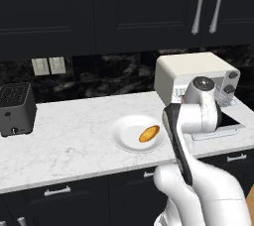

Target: Pick up the kebab skewer and baguette bread, and place them inside the toaster oven. Close the toaster oven door and start by setting the timer.

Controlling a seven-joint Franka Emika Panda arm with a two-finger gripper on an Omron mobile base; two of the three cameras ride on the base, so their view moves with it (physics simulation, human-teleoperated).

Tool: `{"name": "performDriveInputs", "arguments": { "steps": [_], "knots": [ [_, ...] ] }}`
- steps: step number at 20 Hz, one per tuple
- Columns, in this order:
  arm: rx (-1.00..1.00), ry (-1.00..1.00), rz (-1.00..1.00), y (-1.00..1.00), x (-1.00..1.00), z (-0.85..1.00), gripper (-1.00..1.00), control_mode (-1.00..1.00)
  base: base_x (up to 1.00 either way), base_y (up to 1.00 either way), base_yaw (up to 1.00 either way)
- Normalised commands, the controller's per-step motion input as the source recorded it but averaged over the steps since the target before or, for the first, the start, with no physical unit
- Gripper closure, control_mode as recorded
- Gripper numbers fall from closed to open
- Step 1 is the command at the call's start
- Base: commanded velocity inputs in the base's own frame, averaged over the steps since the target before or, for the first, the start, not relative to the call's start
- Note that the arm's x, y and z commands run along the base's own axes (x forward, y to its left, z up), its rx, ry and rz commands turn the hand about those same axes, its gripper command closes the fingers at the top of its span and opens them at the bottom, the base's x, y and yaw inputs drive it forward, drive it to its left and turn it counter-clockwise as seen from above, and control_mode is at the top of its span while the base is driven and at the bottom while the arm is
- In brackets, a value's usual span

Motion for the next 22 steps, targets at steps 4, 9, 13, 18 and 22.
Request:
{"name": "performDriveInputs", "arguments": {
  "steps": [4,9,13,18,22],
  "knots": [
    [0.01,0.08,-0.44,0.97,0.12,-0.27,-1.0,-1.0,0.0,0.0,0.0],
    [0.11,0.12,-0.28,0.25,0.01,-0.11,-1.0,-1.0,0.0,0.0,0.0],
    [0.22,0.07,-0.11,0.0,0.41,-0.26,-1.0,-1.0,0.0,0.0,0.0],
    [0.26,0.03,0.0,0.11,0.5,-0.17,-1.0,-1.0,0.0,0.0,0.0],
    [0.13,0.03,0.0,0.32,0.54,-0.13,-1.0,-1.0,0.0,0.0,0.0]
  ]
}}
